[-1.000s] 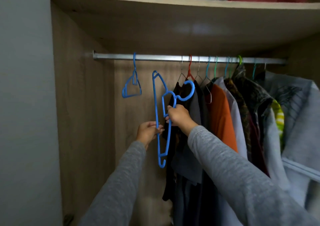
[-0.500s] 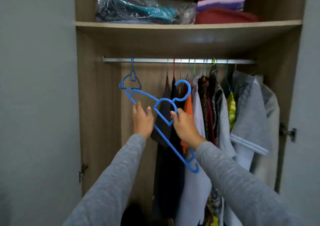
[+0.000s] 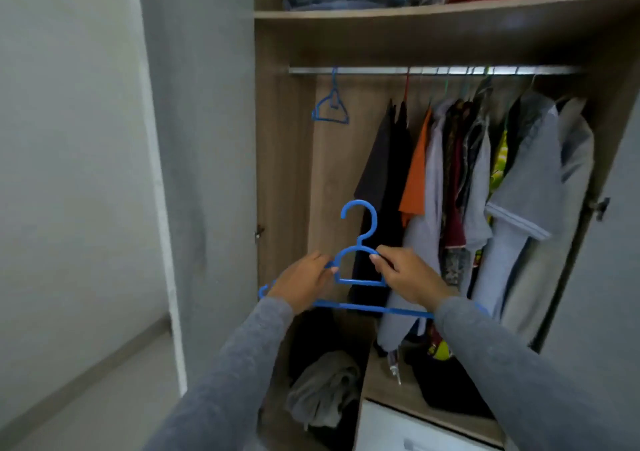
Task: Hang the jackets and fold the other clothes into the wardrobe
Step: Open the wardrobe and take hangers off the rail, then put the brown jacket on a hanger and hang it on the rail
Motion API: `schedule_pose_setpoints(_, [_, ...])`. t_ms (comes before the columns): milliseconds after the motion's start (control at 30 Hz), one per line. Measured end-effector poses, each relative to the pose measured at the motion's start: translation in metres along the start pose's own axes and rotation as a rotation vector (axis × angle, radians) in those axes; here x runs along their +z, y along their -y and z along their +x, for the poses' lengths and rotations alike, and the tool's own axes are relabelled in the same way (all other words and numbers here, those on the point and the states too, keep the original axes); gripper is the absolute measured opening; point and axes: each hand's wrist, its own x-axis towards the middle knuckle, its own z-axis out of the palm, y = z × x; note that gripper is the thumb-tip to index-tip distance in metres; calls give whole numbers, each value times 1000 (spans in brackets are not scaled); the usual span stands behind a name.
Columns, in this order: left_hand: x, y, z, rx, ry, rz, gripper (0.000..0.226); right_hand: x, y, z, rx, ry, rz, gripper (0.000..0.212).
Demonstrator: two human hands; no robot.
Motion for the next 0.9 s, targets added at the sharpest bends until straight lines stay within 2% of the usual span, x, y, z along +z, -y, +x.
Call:
schedule_pose_setpoints(167, [-26,16,-108,-197,108,-55,24,46,61,-39,-124,167,-62,34])
schedule_pose_setpoints(333, [-70,38,-204,-340,86,-199,16,103,127,-71,-163,232,1,33])
schedule_pose_setpoints(467, [-137,67,-303,-486,61,-212,14,167,226,-92,-129,333,270,36])
schedule_pose_setpoints(567, [-191,96,-392,-617,53,-213,12,217,321,-118,-104,457,514,25])
schedule_pose_setpoints(767, [-294,132,-543,-840,-73,-69,16,299,484,-152,-174,618,835,23])
schedule_pose_setpoints(900, [-357,141,-637,-962,-148,-5,15,330,588,-173,-271,821,997,14])
